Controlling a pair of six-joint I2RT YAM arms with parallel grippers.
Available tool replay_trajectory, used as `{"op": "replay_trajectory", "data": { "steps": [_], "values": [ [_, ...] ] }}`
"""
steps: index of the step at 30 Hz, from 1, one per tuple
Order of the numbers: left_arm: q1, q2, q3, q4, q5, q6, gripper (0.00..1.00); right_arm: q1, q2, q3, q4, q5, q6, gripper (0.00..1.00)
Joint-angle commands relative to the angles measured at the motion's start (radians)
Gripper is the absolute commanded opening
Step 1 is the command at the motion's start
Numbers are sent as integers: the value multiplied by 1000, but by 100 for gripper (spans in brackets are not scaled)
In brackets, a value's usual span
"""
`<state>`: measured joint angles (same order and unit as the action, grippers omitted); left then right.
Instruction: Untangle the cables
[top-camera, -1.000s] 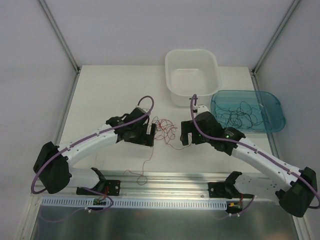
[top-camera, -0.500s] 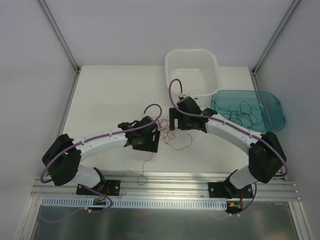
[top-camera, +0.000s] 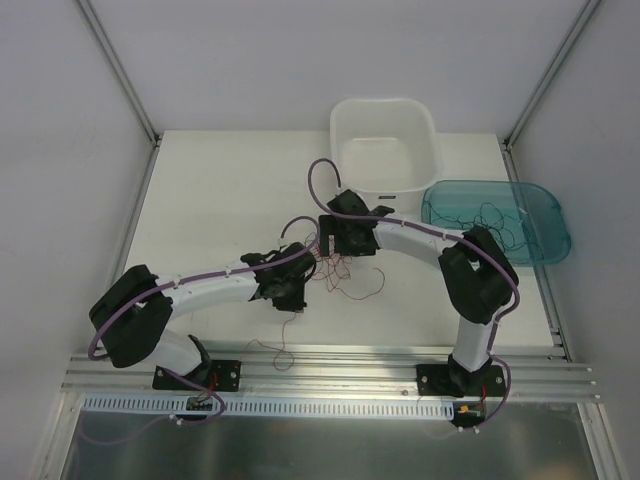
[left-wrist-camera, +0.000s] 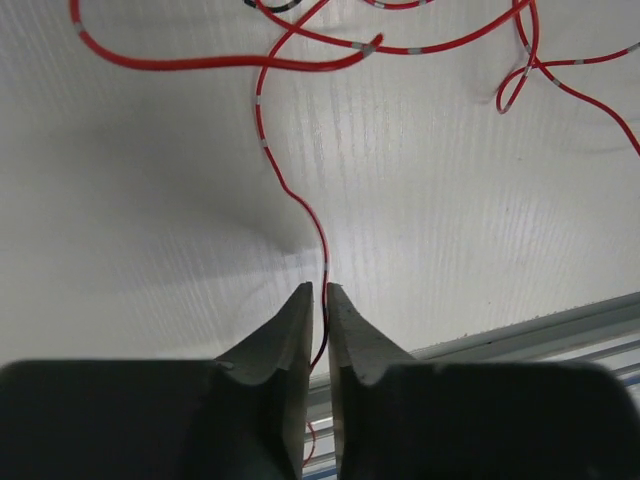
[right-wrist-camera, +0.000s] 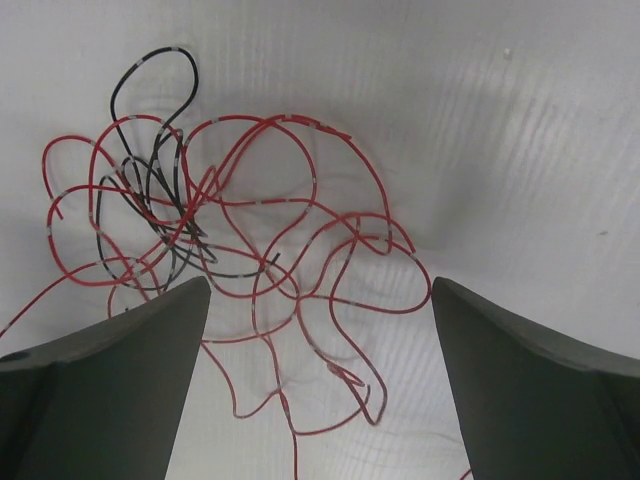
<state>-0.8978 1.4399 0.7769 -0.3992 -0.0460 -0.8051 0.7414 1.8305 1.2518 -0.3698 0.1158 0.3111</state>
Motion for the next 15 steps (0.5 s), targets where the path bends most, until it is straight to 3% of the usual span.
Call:
{"op": "replay_trajectory", "data": {
  "steps": [1, 2, 7, 10, 11, 13, 14, 15],
  "values": [
    [-9, -27, -5, 14, -15, -9, 9, 21, 48, 63, -6, 27, 31, 97],
    [-9, -35, -7, 14, -14, -8, 3, 30, 74, 81, -12, 34, 31, 97],
    [-9, -93, -14, 11, -9, 18, 0, 44, 131, 113, -70, 82, 42, 86],
    [-7, -156, -8, -1, -14, 38, 0, 42, 136, 98, -84, 120, 43, 62],
    [-6, -173, -4, -22, -24, 52, 0, 39, 128, 92, -93, 133, 43, 46],
    [10, -225, 22, -47, -32, 84, 0, 26, 118, 68, -103, 156, 49, 28],
    [20, -257, 34, -96, -40, 107, 0, 20, 110, 55, -112, 162, 52, 9],
    [39, -274, 47, -118, -49, 119, 0, 9, 87, 41, -115, 165, 52, 3]
  ]
}}
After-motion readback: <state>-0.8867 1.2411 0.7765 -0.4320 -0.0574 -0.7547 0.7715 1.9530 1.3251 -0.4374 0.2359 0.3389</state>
